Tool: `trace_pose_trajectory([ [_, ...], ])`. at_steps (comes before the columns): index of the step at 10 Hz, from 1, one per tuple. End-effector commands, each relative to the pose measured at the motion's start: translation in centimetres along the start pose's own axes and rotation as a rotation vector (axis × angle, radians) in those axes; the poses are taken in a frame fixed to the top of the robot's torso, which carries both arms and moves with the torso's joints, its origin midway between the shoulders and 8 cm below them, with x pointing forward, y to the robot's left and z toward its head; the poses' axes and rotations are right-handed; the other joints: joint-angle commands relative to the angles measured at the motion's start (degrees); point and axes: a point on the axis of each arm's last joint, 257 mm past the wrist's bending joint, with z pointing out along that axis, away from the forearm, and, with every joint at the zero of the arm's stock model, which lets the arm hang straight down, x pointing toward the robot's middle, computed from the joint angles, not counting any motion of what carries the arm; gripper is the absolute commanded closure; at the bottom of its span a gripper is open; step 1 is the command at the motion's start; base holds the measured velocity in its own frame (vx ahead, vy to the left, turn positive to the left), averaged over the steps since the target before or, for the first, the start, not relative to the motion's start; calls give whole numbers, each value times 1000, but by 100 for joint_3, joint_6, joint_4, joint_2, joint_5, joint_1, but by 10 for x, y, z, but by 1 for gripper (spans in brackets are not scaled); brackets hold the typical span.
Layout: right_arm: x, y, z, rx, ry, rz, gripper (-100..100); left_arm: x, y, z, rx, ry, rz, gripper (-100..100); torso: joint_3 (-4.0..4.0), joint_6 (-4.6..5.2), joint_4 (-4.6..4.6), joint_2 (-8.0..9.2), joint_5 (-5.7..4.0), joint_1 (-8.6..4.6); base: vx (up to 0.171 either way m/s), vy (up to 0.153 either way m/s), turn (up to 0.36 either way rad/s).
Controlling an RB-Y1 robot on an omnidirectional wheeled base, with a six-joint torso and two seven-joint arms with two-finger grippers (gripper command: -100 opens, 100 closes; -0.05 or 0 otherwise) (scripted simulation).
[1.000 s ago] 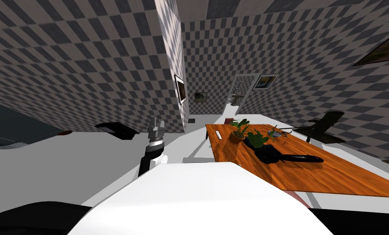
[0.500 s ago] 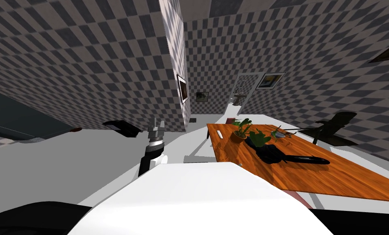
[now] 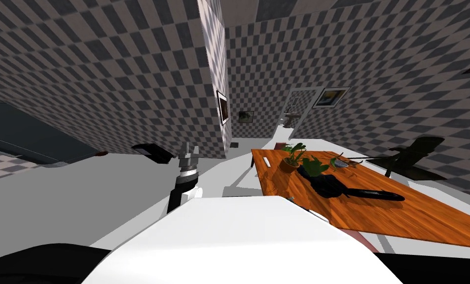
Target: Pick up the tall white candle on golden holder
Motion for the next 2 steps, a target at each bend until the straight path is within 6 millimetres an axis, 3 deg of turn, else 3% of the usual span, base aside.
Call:
trace_pose_trajectory([
  [1, 0, 0, 0, 0, 0, 0, 100, 0, 0, 0, 0, 0, 0, 0, 0, 0, 0, 0, 0, 0, -22, 13, 9],
  [2, 1, 0, 0, -1, 1, 1, 0, 0, 0, 0, 0, 0, 0, 0, -3, 2, -1, -6, -2, -6, 0, 0, 0],
])
